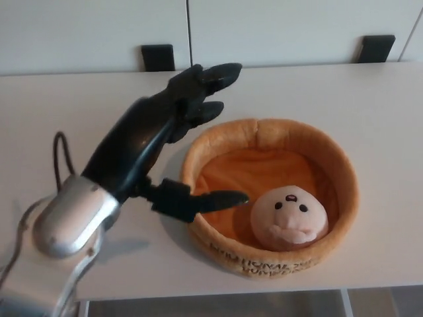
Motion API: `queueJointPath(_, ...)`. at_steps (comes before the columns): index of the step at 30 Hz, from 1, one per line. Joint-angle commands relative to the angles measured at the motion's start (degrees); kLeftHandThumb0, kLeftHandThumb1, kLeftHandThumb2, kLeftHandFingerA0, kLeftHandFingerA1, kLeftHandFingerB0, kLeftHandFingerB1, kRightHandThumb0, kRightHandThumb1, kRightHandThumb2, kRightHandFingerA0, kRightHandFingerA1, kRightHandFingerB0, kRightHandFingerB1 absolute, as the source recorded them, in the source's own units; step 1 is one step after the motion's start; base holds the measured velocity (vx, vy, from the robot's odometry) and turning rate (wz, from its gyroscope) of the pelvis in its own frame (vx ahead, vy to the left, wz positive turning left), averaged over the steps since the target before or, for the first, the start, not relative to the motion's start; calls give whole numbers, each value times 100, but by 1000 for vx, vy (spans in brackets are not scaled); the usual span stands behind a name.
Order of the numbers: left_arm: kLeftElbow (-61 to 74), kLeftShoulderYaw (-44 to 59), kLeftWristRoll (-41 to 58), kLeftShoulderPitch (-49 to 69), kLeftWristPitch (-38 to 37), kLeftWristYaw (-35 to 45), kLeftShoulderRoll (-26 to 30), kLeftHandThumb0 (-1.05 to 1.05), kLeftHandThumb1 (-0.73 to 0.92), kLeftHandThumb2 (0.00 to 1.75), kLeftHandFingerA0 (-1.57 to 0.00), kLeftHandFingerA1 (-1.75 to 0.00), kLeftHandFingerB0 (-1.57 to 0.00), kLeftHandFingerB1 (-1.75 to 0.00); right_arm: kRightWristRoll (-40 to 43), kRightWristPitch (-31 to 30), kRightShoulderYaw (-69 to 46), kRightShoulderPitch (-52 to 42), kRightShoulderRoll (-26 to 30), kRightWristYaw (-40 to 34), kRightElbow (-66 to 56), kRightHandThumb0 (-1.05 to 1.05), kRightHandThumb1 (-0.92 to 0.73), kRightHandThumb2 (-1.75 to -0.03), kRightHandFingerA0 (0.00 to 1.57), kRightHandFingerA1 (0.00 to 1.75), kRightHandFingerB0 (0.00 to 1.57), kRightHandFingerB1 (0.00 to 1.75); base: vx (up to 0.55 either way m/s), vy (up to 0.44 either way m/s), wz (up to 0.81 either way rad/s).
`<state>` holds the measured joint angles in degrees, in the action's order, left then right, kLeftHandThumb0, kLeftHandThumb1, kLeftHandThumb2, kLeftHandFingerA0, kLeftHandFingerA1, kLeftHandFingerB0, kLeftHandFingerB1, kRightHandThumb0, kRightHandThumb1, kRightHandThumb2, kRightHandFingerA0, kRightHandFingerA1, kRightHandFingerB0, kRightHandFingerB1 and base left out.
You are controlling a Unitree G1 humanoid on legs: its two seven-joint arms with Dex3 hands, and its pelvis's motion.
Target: The robot walks towards a table in front, picks a dumpling toy with left hand and puts it in an orange round plate
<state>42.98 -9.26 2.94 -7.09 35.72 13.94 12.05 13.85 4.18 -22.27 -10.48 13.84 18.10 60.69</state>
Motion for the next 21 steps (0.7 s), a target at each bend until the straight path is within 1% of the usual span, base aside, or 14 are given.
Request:
queueJointPath(1, 1656, 2485, 1983, 2551, -1611, 1577, 291, -13, 5, 73, -28, -60, -25, -58, -20, 81, -35, -115, 194, -18, 229, 0, -52, -90, 35, 59, 26, 53, 0, 0, 0)
queueJointPath(2, 1664, 2806, 2210, 2878, -1809, 1794, 278, -13, 5, 73, -28, -60, -25, -58, -13, 85, -39, -137, 189, -3, 233, 0, -52, -90, 35, 59, 26, 53, 0, 0, 0)
queueJointPath(3, 1659, 3397, 2566, 3497, -2013, 2142, 249, -33, 25, 54, -45, -47, -39, -37, -19, 71, -38, -115, 201, -7, 300, -2, -51, -90, 35, 59, 26, 53, 0, 0, 0)
queueJointPath(5, 1559, 3833, 2588, 4045, -2317, 2433, 206, -44, 23, 53, -50, -46, -48, -40, -39, 97, -29, -107, 200, -29, 369, 0, -51, -89, 36, 60, 27, 54, 0, 0, 0)
queueJointPath(8, 1068, 4482, 2429, 4997, -2957, 3079, 161, -40, 27, 49, -56, -46, -54, -41, -59, 168, -17, -142, 181, -32, 435, 2, -51, -90, 34, 59, 26, 53, 0, 0, 0)
queueJointPath(10, 483, 4667, 2202, 5467, -3349, 3454, 239, -41, 26, 58, -63, -51, -58, -46, -63, 241, -10, -193, 180, 32, 446, 3, -50, -90, 34, 60, 27, 54, 0, 0, 0)
queueJointPath(11, -271, 4645, 1735, 5896, -3613, 3653, 480, -36, 30, 55, -80, -53, -68, -48, -80, 270, -8, -215, 193, 2, 498, 2, -49, -88, 37, 60, 28, 55, 0, 0, 0)
queueJointPath(12, -439, 4634, 1638, 5992, -3669, 3689, 543, -36, 30, 55, -80, -53, -68, -48, -84, 272, -8, -215, 197, -13, 514, 2, -49, -88, 37, 60, 28, 55, 0, 0, 0)
queueJointPath(13, -1193, 4430, 1281, 6130, -3916, 3657, 750, -36, 32, 56, -103, -62, -68, -49, -99, 218, 3, -246, 196, -77, 483, 1, -51, -89, 37, 60, 29, 55, 0, 0, 0)
queueJointPath(14, -1617, 4268, 1010, 6177, -4122, 3536, 880, -32, 36, 51, -90, -53, -70, -45, -101, 193, 6, -275, 195, -92, 457, 2, -53, -91, 37, 60, 28, 54, 0, 0, 0)
queueJointPath(15, -1891, 4161, 831, 6207, -4266, 3450, 965, -32, 36, 51, -90, -53, -70, -45, -101, 179, 8, -295, 194, -99, 440, 2, -53, -91, 37, 60, 28, 54, 0, 0, 0)
queueJointPath(16, -2400, 3913, 484, 6183, -4512, 3210, 1152, -40, 35, 58, -73, -54, -66, -49, -93, 217, 5, -317, 185, -64, 446, 3, -52, -90, 36, 60, 28, 55, 0, 0, 0)
queueJointPath(20, -3905, 3007, -582, 5884, -4827, 2277, 1786, -36, 41, 52, -67, -46, -65, -44, -42, 228, -46, -309, 157, -67, 561, 5, -50, -89, 36, 60, 29, 55, 0, 0, 0)
queueJointPath(21, -4227, 2656, -1014, 5767, -4747, 1896, 2023, -51, 47, 55, -62, -43, -57, -40, -66, 234, -27, -339, 148, -113, 534, 4, -52, -90, 40, 62, 28, 54, 0, 0, 0)
